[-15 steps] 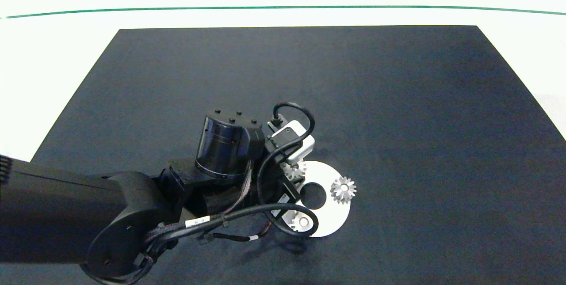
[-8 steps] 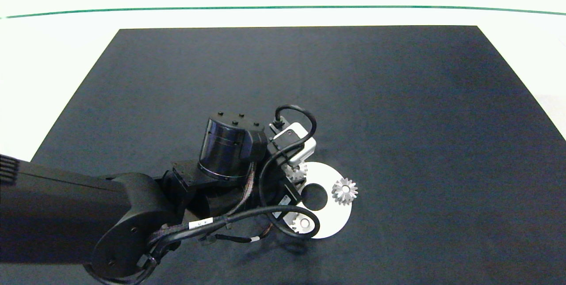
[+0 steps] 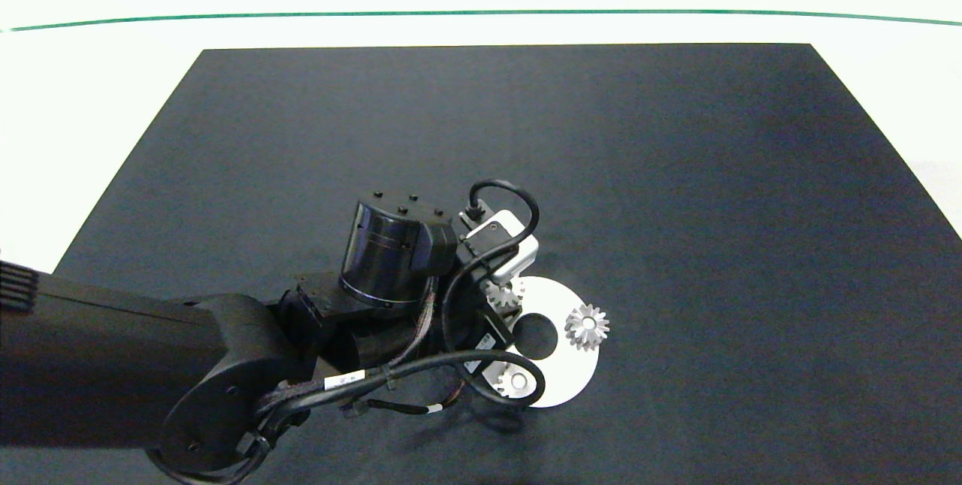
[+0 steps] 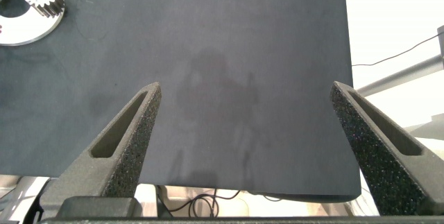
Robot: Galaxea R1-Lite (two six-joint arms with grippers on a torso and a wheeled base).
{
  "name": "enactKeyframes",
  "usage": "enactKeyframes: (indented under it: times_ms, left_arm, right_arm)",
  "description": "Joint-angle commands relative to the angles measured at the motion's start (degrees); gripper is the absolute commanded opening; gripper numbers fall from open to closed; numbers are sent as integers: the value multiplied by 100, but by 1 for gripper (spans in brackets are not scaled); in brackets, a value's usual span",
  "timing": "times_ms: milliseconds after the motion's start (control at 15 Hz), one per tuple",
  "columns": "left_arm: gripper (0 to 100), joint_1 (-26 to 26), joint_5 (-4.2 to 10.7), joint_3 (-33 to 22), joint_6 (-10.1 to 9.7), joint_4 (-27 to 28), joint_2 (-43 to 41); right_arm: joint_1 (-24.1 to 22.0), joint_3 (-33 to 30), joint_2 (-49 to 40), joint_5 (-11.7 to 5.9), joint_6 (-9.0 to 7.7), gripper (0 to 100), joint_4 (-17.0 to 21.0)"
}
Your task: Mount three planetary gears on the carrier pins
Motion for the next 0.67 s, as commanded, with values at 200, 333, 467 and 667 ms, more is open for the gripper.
enactKeyframes:
  times_ms: [200,333,467,667]
  left_arm:
    - [100,0,12,-22,14,-33,10]
    - [100,44,3,-31,14,-24,-60]
    - [100,88,3,4,32,38,-306]
    - [100,510,3,31,49,759,-1124]
  right_arm:
    - [5,-2,-3,-8,-7,100,32]
    - [5,-2,-3,-8,-7,100,32]
    - [5,-2,6,-8,-7,100,32]
    - [5,7,32,-8,-7,100,32]
